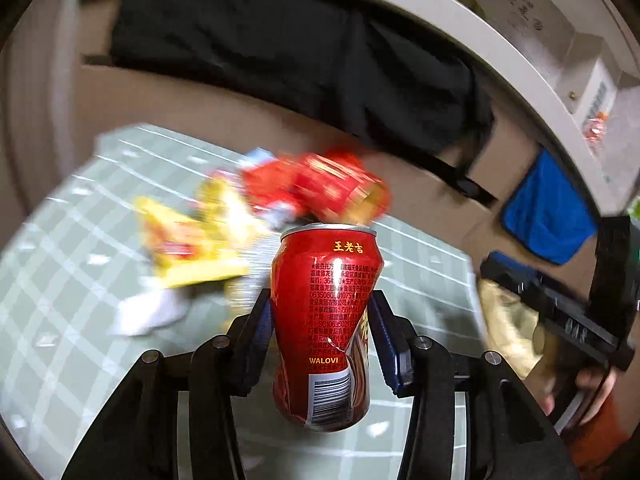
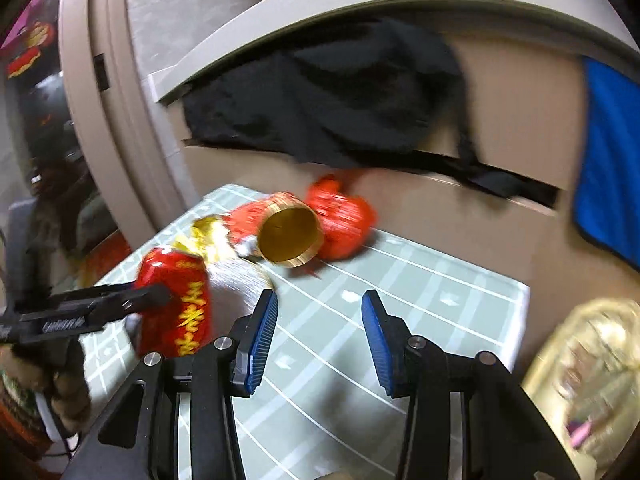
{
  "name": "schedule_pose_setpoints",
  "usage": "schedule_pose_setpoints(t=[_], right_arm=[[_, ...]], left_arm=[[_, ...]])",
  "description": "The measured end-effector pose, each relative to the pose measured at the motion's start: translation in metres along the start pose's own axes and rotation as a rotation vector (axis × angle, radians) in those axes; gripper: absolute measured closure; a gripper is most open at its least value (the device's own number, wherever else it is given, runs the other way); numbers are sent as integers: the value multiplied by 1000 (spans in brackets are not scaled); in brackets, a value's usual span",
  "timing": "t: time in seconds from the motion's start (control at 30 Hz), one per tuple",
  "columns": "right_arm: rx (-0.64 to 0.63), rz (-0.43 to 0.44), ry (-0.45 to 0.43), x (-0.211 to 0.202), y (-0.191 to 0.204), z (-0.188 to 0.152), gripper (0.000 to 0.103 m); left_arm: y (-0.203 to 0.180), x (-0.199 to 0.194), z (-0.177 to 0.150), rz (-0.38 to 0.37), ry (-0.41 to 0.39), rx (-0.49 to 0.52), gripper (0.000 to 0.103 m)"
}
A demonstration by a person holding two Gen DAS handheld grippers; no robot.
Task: Collect trash
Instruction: 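Grasp the red can with the left gripper while the right gripper grasps the red paper cup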
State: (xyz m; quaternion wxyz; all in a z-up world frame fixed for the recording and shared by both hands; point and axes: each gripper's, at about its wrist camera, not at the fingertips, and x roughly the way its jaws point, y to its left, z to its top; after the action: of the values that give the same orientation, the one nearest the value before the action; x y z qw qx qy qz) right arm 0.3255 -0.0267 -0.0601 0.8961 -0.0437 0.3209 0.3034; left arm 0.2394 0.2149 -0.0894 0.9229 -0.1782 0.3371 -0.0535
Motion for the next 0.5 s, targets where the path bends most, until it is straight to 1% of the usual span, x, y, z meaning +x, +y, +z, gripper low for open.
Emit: schedule_pose_setpoints(t=[0.03,0.07,0.17,0.27,0.43,0.5], right_arm=[[-7,8,4,9,7,6,61],[-17,11,6,15,12,9,61],[-75,10,15,35,25,21,61],[-100,1,25,54,31,29,61],[-113,-12,16,85,34,48,61],[-116,-25,37,104,33,52,61]], left_arm=[[8,-8,-2,30,-14,-8,55],[17,-13,-4,40,-26,-23,55],[36,-27,-5,52,-41,-63,55],[49,-35,-7,64,-59,-88,55],[56,-44,-6,67,-99,-101,55],[56,-42,-4,64,-104,-102,55]])
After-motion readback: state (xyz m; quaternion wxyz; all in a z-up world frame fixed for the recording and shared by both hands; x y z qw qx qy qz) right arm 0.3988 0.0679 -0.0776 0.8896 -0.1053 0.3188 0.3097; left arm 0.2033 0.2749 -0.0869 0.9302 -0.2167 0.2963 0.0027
